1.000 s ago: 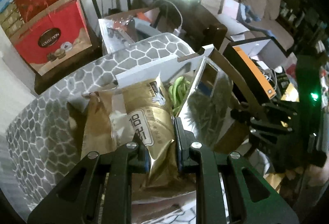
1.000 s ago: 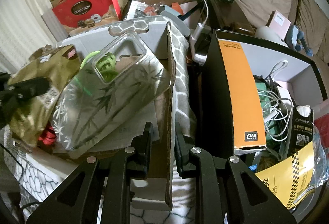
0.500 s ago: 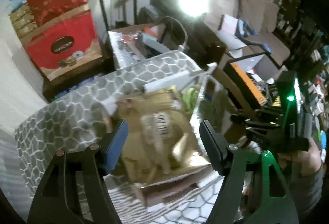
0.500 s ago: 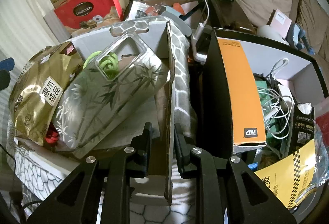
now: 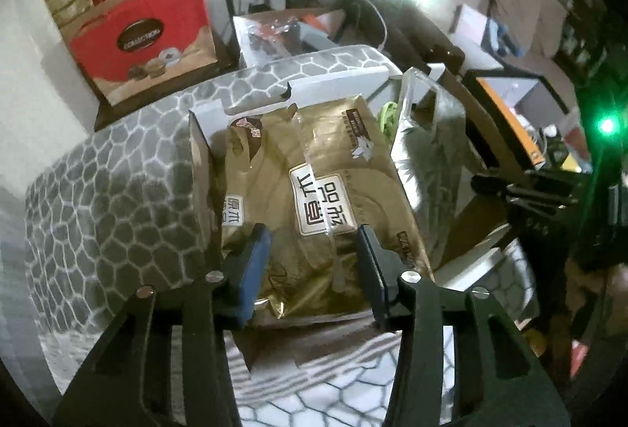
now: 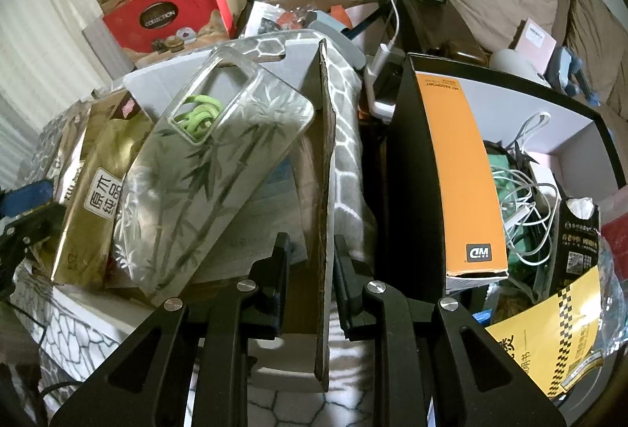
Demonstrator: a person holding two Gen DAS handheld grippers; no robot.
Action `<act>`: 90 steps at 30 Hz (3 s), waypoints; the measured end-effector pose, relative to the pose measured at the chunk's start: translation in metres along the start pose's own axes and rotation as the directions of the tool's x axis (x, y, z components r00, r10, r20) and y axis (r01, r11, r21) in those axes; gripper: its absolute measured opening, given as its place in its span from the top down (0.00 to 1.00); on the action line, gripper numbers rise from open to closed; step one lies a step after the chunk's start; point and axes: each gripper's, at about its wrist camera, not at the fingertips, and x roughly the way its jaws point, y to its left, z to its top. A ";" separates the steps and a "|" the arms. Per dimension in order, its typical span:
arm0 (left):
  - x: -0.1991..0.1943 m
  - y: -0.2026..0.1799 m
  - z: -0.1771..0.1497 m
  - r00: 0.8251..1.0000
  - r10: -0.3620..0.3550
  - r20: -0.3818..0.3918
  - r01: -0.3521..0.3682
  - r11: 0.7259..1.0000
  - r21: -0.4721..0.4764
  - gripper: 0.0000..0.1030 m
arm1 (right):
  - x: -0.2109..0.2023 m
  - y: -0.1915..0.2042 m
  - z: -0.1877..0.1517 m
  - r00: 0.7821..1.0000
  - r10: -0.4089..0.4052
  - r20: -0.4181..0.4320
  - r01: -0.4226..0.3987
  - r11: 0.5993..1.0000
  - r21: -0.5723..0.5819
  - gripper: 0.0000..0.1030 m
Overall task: Organize objects
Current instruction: 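Lower the gold bag into the tray and open the left gripper, then push the gold bag down into the tray with the left gripper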
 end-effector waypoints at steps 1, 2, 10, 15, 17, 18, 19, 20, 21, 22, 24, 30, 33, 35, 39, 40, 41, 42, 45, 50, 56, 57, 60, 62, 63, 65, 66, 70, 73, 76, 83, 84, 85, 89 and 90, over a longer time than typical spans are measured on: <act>-0.005 0.002 0.001 1.000 -0.026 0.004 0.026 1.000 -0.011 0.53 | 0.000 0.000 0.000 1.000 0.001 0.000 -0.001 1.000 0.000 0.79; -0.010 0.005 0.002 0.999 -0.046 0.010 0.047 0.999 -0.020 0.51 | 0.000 0.000 0.000 1.000 0.001 0.001 -0.001 1.000 -0.001 0.79; -0.023 0.024 0.001 0.998 -0.063 0.013 0.063 0.998 -0.004 0.40 | 0.000 0.001 0.000 1.000 0.001 0.000 -0.001 1.000 -0.001 0.79; -0.010 0.014 -0.015 0.998 -0.051 -0.023 0.053 0.997 0.062 0.43 | 0.000 -0.003 0.000 1.000 0.001 -0.001 -0.001 1.000 -0.008 0.78; -0.014 0.013 -0.016 0.998 -0.054 -0.023 0.055 0.996 0.063 0.43 | 0.000 -0.002 0.001 1.000 0.002 -0.003 -0.002 1.000 -0.008 0.78; -0.016 0.015 -0.016 0.998 -0.063 -0.021 0.064 0.996 0.058 0.42 | 0.000 -0.002 0.000 1.000 0.002 -0.002 -0.002 1.000 -0.008 0.78; -0.020 0.018 -0.015 0.997 -0.076 -0.013 0.077 0.996 0.046 0.41 | -0.001 -0.003 0.000 1.000 0.004 -0.003 -0.004 1.000 -0.009 0.78; -0.025 0.023 -0.013 0.997 -0.083 -0.002 0.083 0.996 0.032 0.41 | -0.001 -0.003 0.000 1.000 0.004 -0.003 -0.004 1.000 -0.009 0.78; -0.031 0.031 -0.011 0.996 -0.089 0.020 0.089 0.996 0.009 0.37 | -0.001 -0.005 -0.001 1.000 0.005 -0.003 -0.005 1.000 -0.010 0.78; -0.037 0.038 -0.008 0.994 -0.099 0.043 0.100 0.995 -0.014 0.34 | -0.001 -0.005 -0.001 1.000 0.005 -0.003 -0.005 1.000 -0.009 0.78; -0.044 0.054 -0.004 0.990 -0.116 0.075 0.121 0.990 -0.067 0.34 | -0.001 -0.005 -0.001 1.000 0.004 -0.003 -0.004 1.000 -0.010 0.78; -0.024 0.089 -0.004 0.995 -0.094 0.036 0.098 0.980 -0.174 0.34 | -0.001 -0.005 -0.001 1.000 0.005 -0.004 -0.005 1.000 -0.010 0.78; -0.014 0.095 -0.009 0.995 -0.097 0.032 0.101 0.974 -0.202 0.34 | -0.002 -0.006 -0.001 1.000 0.002 -0.002 -0.002 1.000 -0.011 0.78; -0.009 0.098 -0.009 0.993 -0.108 0.047 0.116 0.969 -0.218 0.34 | -0.003 -0.008 0.001 1.000 0.000 -0.002 0.000 1.000 -0.014 0.78; 0.003 0.099 -0.006 0.990 -0.135 0.045 0.142 0.959 -0.246 0.37 | -0.004 -0.008 0.007 1.000 -0.008 -0.003 0.008 1.000 -0.024 0.78; 0.006 0.099 -0.005 0.988 -0.151 0.043 0.157 0.955 -0.253 0.37 | -0.004 -0.009 0.008 1.000 -0.007 -0.004 0.007 1.000 -0.024 0.78; 0.008 0.098 -0.004 0.986 -0.164 0.043 0.170 0.951 -0.258 0.38 | -0.004 -0.010 0.009 1.000 -0.005 -0.006 0.004 1.000 -0.021 0.78; 0.011 0.098 -0.003 0.984 -0.176 0.041 0.181 0.948 -0.261 0.43 | -0.003 -0.010 0.011 1.000 -0.004 -0.008 0.003 1.000 -0.018 0.78; 0.017 0.095 -0.004 0.977 -0.210 0.037 0.212 0.938 -0.273 0.54 | -0.001 -0.010 0.014 1.000 -0.003 -0.013 0.003 1.000 -0.015 0.81; 0.022 0.089 -0.003 0.970 -0.239 0.045 0.242 0.931 -0.273 0.59 | 0.001 -0.010 0.017 1.000 -0.014 -0.018 0.014 1.000 -0.017 0.85; 0.025 0.086 -0.001 0.972 -0.232 0.046 0.235 0.927 -0.293 0.57 | 0.010 -0.010 0.019 0.999 -0.024 -0.039 0.023 1.000 -0.009 0.86; 0.025 0.085 -0.001 0.973 -0.225 0.045 0.228 0.930 -0.289 0.57 | 0.009 -0.009 0.019 0.999 -0.027 -0.038 0.026 1.000 -0.007 0.86; 0.024 0.083 -0.001 0.975 -0.216 0.045 0.219 0.931 -0.291 0.58 | 0.009 -0.009 0.019 0.999 -0.029 -0.038 0.029 1.000 0.006 0.86; 0.023 0.082 -0.002 0.975 -0.217 0.049 0.222 0.931 -0.291 0.58 | 0.009 -0.007 0.019 0.998 -0.042 -0.040 0.042 0.999 0.005 0.86; 0.022 0.082 -0.003 0.974 -0.219 0.052 0.225 0.929 -0.293 0.58 | 0.009 -0.005 0.019 0.998 -0.051 -0.040 0.051 0.999 0.002 0.86; 0.019 0.083 -0.004 0.975 -0.214 0.064 0.224 0.927 -0.300 0.58 | 0.007 -0.001 0.019 0.997 -0.063 -0.037 0.063 0.998 -0.008 0.86; 0.016 0.083 -0.004 0.975 -0.209 0.073 0.221 0.928 -0.300 0.58 | 0.006 0.000 0.020 0.998 -0.062 -0.033 0.062 0.998 -0.009 0.85; -0.003 0.090 -0.005 0.974 -0.204 0.101 0.226 0.923 -0.311 0.58 | -0.007 0.008 0.024 0.999 -0.051 -0.008 0.051 0.999 -0.016 0.85; -0.020 0.099 -0.007 0.975 -0.191 0.117 0.220 0.917 -0.332 0.58 | -0.018 0.022 0.025 0.999 -0.037 0.009 0.037 0.998 -0.044 0.85; -0.036 0.112 -0.013 0.976 -0.166 0.140 0.205 0.914 -0.349 0.58 | -0.024 0.040 0.027 1.000 -0.023 0.018 0.024 0.997 -0.070 0.85; -0.055 0.152 -0.033 0.982 -0.112 0.149 0.164 0.902 -0.399 0.58 | -0.018 0.087 0.026 1.000 0.024 0.010 -0.023 0.992 -0.127 0.86; -0.056 0.158 -0.036 0.984 -0.105 0.147 0.157 0.900 -0.406 0.58 | -0.016 0.094 0.026 1.000 0.028 0.006 -0.027 0.991 -0.133 0.86; -0.055 0.163 -0.038 0.984 -0.100 0.146 0.153 0.898 -0.412 0.58 | -0.013 0.100 0.025 0.999 0.032 0.002 -0.031 0.990 -0.140 0.86; -0.052 0.183 -0.048 0.987 -0.083 0.136 0.135 0.889 -0.438 0.58 | 0.000 0.122 0.024 0.999 0.042 -0.016 -0.044 0.987 -0.152 0.86; -0.051 0.187 -0.050 0.988 -0.081 0.132 0.131 0.888 -0.441 0.58 | 0.004 0.126 0.024 0.999 0.044 -0.020 -0.047 0.987 -0.154 0.86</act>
